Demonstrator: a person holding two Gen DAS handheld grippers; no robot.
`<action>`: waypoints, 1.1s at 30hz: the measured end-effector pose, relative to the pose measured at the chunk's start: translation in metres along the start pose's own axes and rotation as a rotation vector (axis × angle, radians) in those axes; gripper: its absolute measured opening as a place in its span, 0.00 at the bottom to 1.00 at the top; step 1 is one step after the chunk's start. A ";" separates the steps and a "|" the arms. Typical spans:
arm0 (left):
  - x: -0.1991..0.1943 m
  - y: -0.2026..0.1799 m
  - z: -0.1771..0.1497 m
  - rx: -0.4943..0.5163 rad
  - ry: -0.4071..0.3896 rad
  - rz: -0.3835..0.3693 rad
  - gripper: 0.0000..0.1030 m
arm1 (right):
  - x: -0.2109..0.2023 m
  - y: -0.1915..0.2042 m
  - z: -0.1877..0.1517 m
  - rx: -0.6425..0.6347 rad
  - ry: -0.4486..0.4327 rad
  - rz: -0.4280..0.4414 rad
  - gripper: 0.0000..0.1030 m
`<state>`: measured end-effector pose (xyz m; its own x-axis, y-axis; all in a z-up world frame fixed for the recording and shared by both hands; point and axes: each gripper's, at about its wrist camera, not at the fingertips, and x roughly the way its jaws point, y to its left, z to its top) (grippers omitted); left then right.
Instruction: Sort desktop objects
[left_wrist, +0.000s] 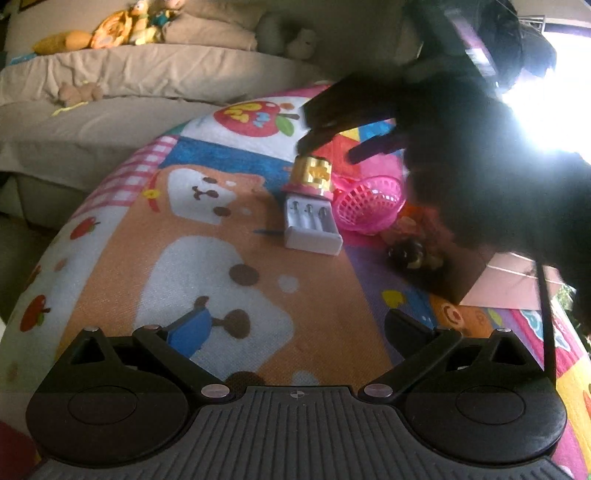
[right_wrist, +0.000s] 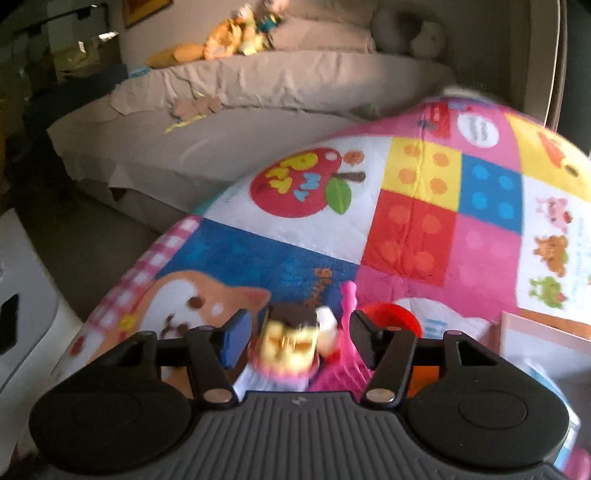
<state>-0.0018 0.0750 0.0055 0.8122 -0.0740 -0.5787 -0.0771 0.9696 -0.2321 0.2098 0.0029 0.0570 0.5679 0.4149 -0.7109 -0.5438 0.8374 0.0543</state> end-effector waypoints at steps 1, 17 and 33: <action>0.000 0.000 0.000 -0.002 0.000 -0.001 1.00 | 0.013 0.001 0.002 0.010 0.024 -0.014 0.58; -0.001 0.001 0.001 -0.017 0.001 -0.013 1.00 | -0.161 -0.030 -0.083 0.025 -0.125 0.112 0.19; -0.003 -0.024 0.003 0.121 0.002 0.059 1.00 | -0.180 -0.086 -0.230 0.242 -0.131 -0.062 1.00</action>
<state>-0.0007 0.0525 0.0151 0.8070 -0.0169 -0.5903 -0.0537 0.9933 -0.1018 0.0124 -0.2260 0.0184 0.6793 0.3892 -0.6222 -0.3511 0.9168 0.1902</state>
